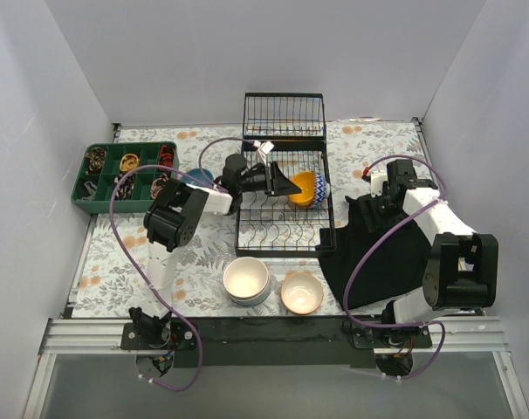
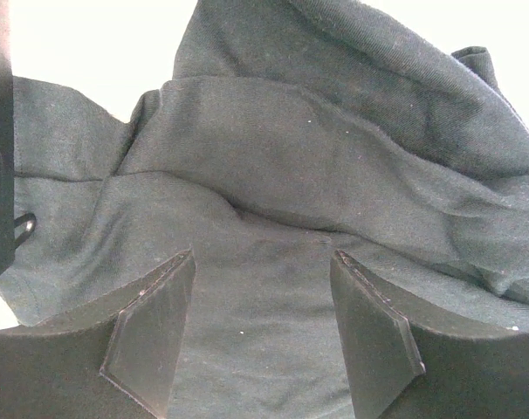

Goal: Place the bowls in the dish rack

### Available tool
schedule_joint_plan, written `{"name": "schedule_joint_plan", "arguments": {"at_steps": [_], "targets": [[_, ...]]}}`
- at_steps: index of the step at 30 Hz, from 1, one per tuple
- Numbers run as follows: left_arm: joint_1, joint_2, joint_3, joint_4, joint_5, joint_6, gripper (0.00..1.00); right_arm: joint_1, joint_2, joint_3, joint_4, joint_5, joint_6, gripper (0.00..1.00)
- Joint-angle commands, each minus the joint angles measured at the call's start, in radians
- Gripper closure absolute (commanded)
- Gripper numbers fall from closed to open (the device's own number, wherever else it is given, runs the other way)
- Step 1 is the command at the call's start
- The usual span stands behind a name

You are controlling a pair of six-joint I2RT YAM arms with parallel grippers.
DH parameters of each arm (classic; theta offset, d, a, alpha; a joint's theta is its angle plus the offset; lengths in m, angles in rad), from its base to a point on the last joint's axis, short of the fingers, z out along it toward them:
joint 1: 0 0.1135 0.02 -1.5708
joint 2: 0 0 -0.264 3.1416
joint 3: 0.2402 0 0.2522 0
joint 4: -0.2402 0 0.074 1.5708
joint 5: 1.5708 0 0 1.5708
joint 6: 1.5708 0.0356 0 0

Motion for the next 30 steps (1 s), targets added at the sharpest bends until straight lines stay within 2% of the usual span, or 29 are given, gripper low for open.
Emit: {"name": "schedule_joint_plan", "arguments": {"at_steps": [1, 5, 6, 7, 9, 10, 14, 15, 18, 24, 30], "targets": [[0.006, -0.155, 0.093, -0.201, 0.022, 0.313, 0.60, 0.004, -0.026, 0.011, 0.016, -0.023, -0.004, 0.29], [0.003, -0.192, 0.174, -0.404, 0.069, 0.552, 0.58, 0.004, -0.038, 0.003, 0.028, -0.025, -0.004, 0.29], [0.000, -0.206, 0.203, -0.539, 0.072, 0.630, 0.58, 0.004, -0.043, 0.002, 0.030, -0.022, -0.004, 0.29], [-0.006, -0.238, 0.208, -0.602, 0.068, 0.803, 0.57, 0.004, -0.049, 0.003, 0.035, -0.020, -0.005, 0.29], [-0.010, -0.273, 0.184, -0.736, 0.042, 0.965, 0.57, 0.004, -0.056, 0.000, 0.042, -0.023, -0.008, 0.29], [-0.015, -0.308, 0.175, -0.769, 0.025, 1.128, 0.57, 0.004, -0.061, -0.001, 0.045, -0.025, -0.008, 0.29], [-0.026, -0.324, 0.206, -0.991, 0.000, 1.445, 0.56, 0.004, -0.078, -0.009, 0.062, -0.031, -0.010, 0.29], [-0.026, -0.316, 0.226, -1.072, -0.004, 1.478, 0.56, 0.004, -0.082, -0.009, 0.067, -0.034, -0.010, 0.29], [-0.037, -0.287, 0.292, -1.169, -0.033, 1.567, 0.57, 0.004, -0.096, -0.020, 0.076, -0.042, -0.008, 0.29], [-0.081, -0.227, 0.332, -1.226, -0.093, 1.673, 0.58, 0.004, -0.124, -0.052, 0.087, -0.055, -0.008, 0.29], [-0.135, -0.171, 0.375, -1.225, -0.116, 1.657, 0.57, 0.004, -0.141, -0.072, 0.082, -0.057, -0.024, 0.28]]}}
